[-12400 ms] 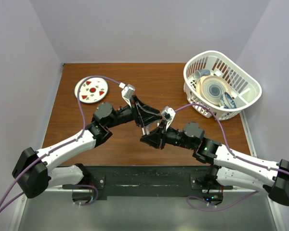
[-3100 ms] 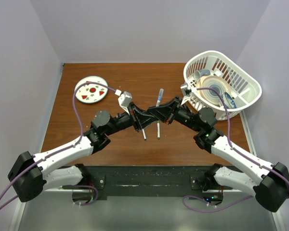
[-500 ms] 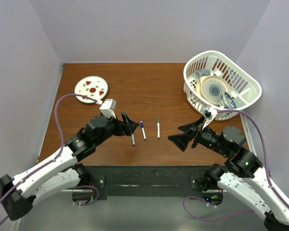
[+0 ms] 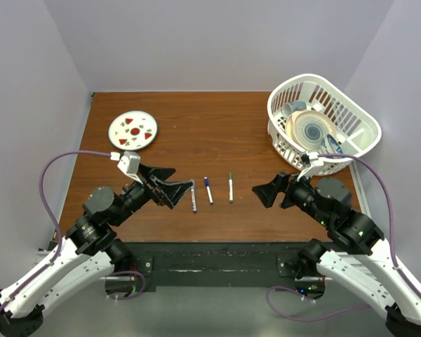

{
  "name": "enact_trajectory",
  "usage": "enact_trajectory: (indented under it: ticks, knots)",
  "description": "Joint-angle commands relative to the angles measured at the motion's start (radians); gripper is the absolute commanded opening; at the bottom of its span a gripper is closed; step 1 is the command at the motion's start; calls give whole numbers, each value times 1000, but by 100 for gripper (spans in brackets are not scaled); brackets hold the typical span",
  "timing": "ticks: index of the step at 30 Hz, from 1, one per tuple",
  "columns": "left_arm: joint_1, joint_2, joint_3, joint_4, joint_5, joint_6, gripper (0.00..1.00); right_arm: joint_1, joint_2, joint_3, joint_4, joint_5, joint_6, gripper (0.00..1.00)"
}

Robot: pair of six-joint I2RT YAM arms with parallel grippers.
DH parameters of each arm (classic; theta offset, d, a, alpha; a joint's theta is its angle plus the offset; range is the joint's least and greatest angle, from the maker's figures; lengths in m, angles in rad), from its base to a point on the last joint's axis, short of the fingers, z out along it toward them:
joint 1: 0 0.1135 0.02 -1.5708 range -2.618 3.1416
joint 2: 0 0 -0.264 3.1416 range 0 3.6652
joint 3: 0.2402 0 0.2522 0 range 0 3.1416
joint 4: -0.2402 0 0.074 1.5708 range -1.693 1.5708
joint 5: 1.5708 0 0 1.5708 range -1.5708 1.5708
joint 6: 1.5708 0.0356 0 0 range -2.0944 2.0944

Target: Insert the pens into the pen caps

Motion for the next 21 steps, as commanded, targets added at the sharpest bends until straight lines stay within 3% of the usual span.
enact_trajectory:
  ticks: [1,21]
  knots:
    - [3,-25,-18,53,24,42,100,4,21,53,-34,101,37,99]
    - [4,-27,-26,55,41,44,100,4,4,33,-30,100,40,99]
